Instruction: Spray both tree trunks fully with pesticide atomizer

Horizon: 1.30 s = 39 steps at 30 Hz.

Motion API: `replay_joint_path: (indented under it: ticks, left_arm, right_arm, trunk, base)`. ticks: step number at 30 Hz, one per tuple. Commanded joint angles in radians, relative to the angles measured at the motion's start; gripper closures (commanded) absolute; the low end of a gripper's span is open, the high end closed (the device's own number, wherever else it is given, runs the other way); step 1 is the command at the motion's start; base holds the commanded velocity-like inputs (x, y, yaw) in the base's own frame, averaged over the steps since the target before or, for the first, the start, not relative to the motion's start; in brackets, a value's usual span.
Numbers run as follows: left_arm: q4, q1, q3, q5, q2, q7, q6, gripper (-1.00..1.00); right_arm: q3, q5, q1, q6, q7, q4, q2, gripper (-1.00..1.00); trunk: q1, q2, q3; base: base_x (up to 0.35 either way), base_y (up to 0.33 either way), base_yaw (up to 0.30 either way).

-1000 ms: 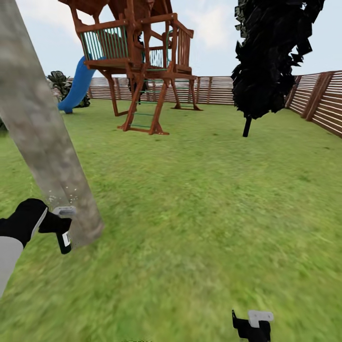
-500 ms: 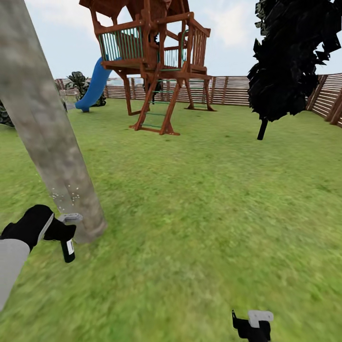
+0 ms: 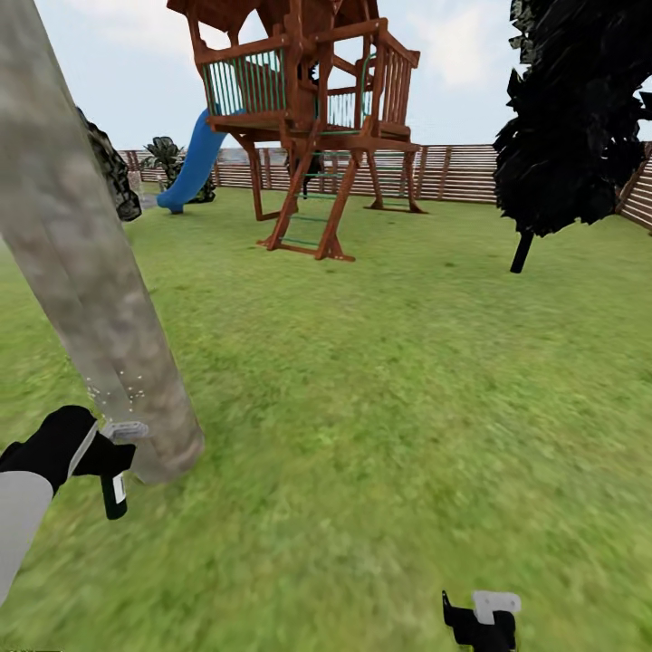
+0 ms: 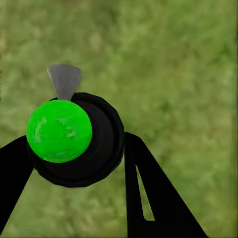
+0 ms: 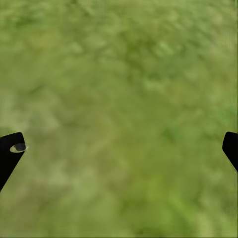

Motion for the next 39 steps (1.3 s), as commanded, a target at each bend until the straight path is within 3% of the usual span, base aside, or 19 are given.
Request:
replay_joint_path:
  ticks: [1, 11, 17, 24, 39]
  left_arm:
    - [-0.002, -0.001, 0.007, -0.010, -0.002, -0.009, 0.004, 1.00]
    - [-0.005, -0.001, 0.012, -0.007, -0.004, -0.016, 0.006, 1.00]
    - [-0.006, -0.001, 0.011, 0.039, -0.004, -0.015, 0.006, 1.00]
    - [-0.005, -0.001, 0.011, 0.040, -0.004, -0.011, 0.006, 1.00]
    - [-0.004, -0.001, 0.008, 0.038, -0.003, -0.007, 0.005, 1.00]
  right_arm:
    - [0.009, -0.004, 0.000, -0.001, -0.005, -0.001, 0.000, -1.00]
    - [0.009, -0.004, 0.000, -0.001, -0.005, -0.001, 0.000, -1.00]
    - [0.009, -0.004, 0.000, -0.001, -0.004, -0.001, 0.000, -1.00]
    - [0.009, -0.004, 0.000, -0.001, -0.004, -0.001, 0.000, -1.00]
    - [0.009, -0.004, 0.000, -0.001, -0.004, -0.001, 0.000, -1.00]
  trunk:
    - [0.000, 0.000, -0.001]
    - [0.000, 0.000, -0.001]
    - [0.000, 0.000, -0.001]
    - [0.000, 0.000, -0.001]
    - [0.000, 0.000, -0.001]
  base:
    - [0.192, -0.212, 0.276]
    - [0.020, -0.273, 0.204]
    - [0.120, -0.277, 0.005]
    - [0.142, -0.273, 0.021]
    - [0.107, -0.273, 0.194]
